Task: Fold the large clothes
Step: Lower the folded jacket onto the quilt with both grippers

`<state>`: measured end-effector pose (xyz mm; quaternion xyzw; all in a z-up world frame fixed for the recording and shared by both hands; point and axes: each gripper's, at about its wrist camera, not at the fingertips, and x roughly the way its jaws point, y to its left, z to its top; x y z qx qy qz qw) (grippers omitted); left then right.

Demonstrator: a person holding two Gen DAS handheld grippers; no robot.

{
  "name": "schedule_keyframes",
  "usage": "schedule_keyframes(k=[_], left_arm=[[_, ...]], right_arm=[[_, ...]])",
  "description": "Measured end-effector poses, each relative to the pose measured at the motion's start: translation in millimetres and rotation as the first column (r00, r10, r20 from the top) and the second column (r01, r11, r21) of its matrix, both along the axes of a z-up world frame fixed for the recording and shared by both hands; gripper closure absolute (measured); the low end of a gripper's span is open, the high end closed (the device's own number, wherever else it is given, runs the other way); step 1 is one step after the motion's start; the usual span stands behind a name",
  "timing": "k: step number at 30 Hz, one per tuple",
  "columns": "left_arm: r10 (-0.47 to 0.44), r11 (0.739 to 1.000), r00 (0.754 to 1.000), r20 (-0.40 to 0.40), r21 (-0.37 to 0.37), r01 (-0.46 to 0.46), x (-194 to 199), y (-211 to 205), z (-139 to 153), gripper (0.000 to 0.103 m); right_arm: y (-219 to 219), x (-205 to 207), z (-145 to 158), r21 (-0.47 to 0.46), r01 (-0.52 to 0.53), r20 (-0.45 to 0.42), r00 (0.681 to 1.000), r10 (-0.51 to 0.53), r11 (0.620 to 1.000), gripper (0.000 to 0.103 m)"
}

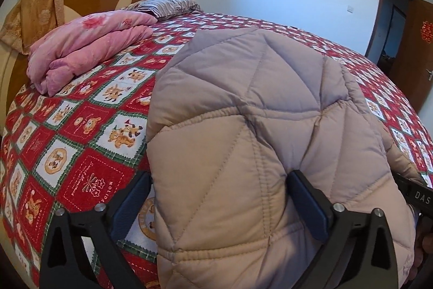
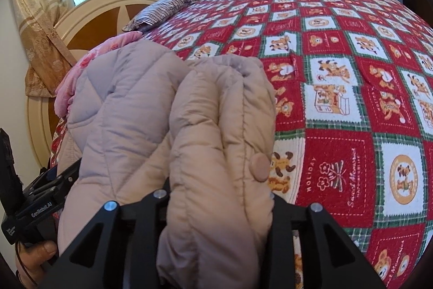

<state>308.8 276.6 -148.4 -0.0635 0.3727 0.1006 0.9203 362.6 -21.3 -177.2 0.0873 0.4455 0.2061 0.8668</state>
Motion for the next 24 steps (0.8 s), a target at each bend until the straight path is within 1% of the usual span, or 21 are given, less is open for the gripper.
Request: schedule_keyframes(k=[3, 7, 13, 17, 21, 24], left_arm=[[-0.002, 1.0, 1.0, -0.001, -0.008, 0.002, 0.9, 1.2, -2.4, 0.001], [-0.001, 1.0, 1.0, -0.005, -0.021, 0.001, 2.2, 2.8, -5.8, 0.001], [0.0, 0.998, 1.0, -0.011, -0.061, -0.001, 4.1, 7.5, -8.6, 0.001], [0.0, 0.999, 1.0, -0.015, -0.05, -0.001, 5.7, 4.8, -9.1, 0.001], [-0.004, 0.998, 1.0, -0.022, -0.063, 0.003, 8.9, 6.6, -10.8, 0.001], [-0.009, 0.997, 1.0, -0.015, -0.077, 0.008, 9.8, 7.7, -14.1, 0.001]], right_arm=[[-1.0, -0.2, -2.7, -0.003, 0.017, -0.005, 1.0, -0.017, 1.0, 0.059], [-0.9, 0.1, -7.0, -0.029, 0.031, -0.005, 1.0, -0.031, 0.999, 0.056], [-4.3, 3.3, -11.4, -0.056, 0.069, -0.01, 0.998, -0.07, 0.996, 0.048], [-1.7, 3.1, -11.4, -0.094, 0.083, 0.001, 0.997, -0.083, 0.992, 0.043], [-3.0, 9.4, -15.8, -0.108, 0.093, -0.018, 0.995, -0.095, 0.99, 0.039], [-3.5, 10.6, -16.6, -0.113, 0.094, -0.022, 0.995, -0.097, 0.989, 0.039]])
